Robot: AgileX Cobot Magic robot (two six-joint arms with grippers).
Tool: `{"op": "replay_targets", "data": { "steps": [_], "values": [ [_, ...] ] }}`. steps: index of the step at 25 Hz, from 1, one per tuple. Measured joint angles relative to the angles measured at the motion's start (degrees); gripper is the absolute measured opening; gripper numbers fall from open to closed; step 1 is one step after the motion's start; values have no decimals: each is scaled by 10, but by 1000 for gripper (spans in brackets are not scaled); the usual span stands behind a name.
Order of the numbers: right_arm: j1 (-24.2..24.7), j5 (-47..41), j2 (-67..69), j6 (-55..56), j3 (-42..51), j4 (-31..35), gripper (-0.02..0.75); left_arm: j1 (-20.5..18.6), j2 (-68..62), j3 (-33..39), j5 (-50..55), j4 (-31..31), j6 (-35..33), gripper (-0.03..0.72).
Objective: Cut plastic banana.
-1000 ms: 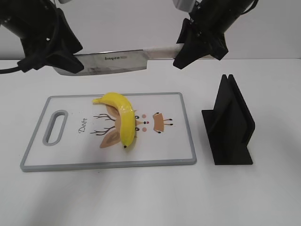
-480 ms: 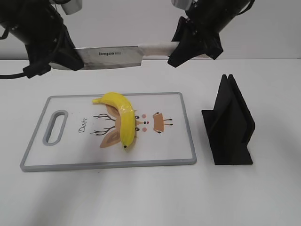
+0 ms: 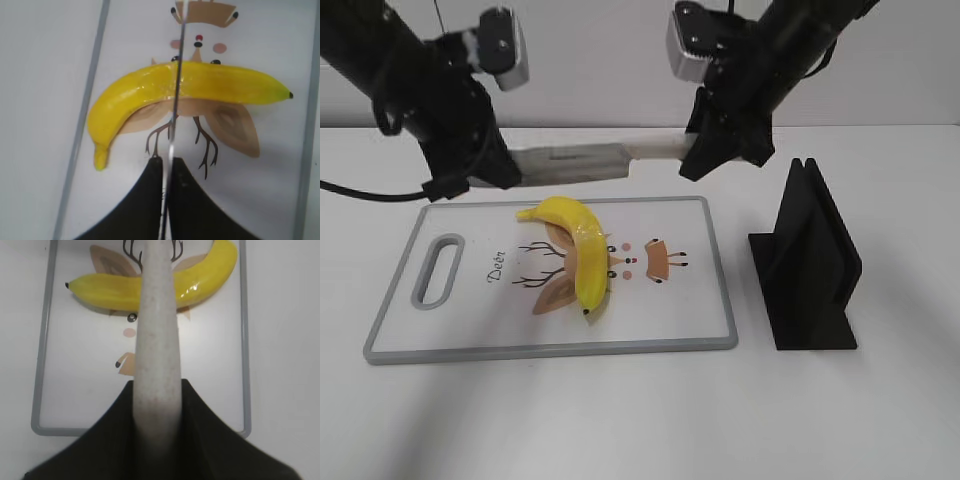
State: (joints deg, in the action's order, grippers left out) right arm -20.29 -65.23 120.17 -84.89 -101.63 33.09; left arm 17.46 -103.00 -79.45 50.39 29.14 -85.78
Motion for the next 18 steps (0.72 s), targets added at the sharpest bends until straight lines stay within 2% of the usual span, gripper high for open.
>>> {"op": "replay_targets", "data": {
  "steps": [9, 18],
  "values": [
    [-8, 28, 130, 32, -1, -53, 174, 0, -173, -5, -40, 29, 9, -1],
    [-22, 36, 134, 45, -10, -86, 173, -1, -189, -15, -32, 28, 17, -1]
  ]
}}
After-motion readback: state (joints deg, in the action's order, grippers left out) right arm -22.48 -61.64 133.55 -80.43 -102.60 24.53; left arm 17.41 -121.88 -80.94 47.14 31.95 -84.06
